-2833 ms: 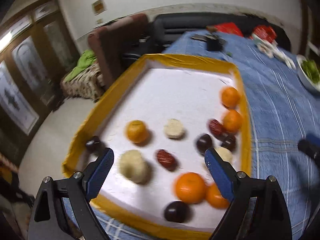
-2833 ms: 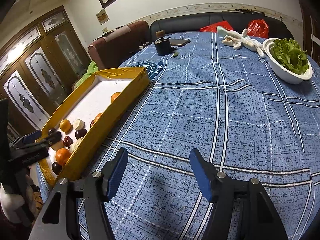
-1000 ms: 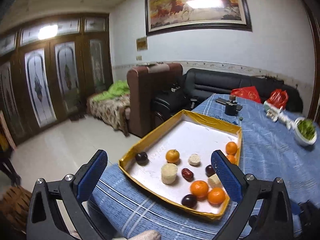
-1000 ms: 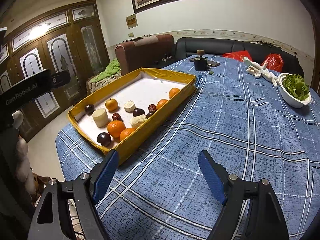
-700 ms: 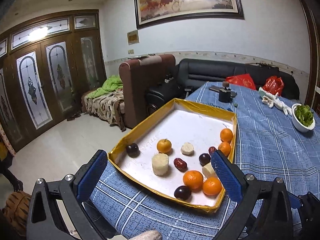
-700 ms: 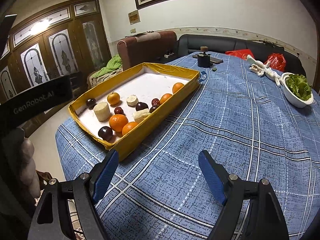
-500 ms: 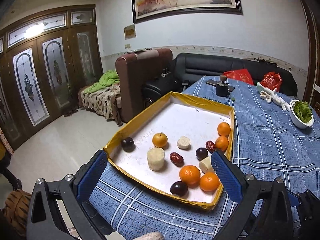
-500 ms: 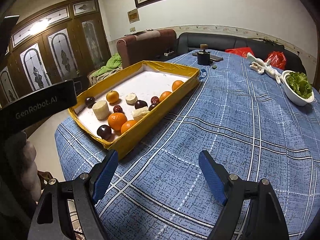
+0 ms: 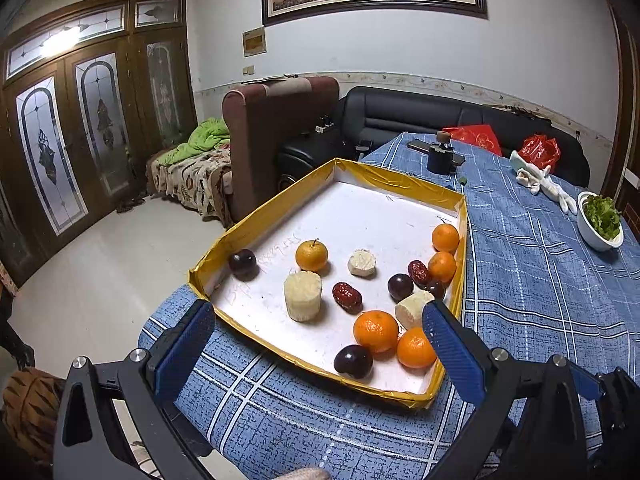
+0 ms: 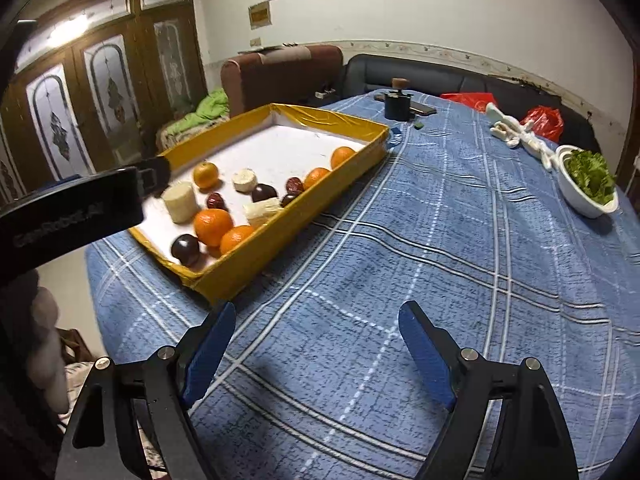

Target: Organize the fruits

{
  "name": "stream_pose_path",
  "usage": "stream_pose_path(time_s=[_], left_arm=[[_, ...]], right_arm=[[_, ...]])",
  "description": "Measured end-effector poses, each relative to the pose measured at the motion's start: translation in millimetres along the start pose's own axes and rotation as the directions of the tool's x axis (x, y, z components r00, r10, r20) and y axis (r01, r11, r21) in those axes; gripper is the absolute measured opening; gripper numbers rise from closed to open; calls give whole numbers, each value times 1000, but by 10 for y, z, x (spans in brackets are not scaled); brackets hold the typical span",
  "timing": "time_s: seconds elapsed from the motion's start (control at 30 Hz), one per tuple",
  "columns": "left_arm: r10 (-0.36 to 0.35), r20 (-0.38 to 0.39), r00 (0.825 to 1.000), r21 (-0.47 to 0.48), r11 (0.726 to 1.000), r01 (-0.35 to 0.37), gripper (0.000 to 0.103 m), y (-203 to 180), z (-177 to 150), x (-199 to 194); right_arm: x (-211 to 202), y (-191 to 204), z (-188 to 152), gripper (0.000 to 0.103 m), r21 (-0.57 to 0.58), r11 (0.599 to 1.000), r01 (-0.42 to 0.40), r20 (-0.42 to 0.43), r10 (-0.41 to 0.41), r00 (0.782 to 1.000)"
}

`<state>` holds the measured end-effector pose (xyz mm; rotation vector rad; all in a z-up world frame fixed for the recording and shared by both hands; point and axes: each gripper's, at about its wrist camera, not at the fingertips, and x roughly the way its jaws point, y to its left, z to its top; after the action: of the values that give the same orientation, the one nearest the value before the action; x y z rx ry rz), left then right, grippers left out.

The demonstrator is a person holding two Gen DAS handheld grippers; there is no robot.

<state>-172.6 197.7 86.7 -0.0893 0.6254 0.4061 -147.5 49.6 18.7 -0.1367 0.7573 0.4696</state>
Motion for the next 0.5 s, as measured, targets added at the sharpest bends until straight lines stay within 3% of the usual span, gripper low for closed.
stream_pose_path(time_s=[0.5], left_arm=[[-14,-37,999,-12,1000,14,103,14,-20,61]], right_arm=[[7,-52,24,88,-4,996,85,-32,-85,996]])
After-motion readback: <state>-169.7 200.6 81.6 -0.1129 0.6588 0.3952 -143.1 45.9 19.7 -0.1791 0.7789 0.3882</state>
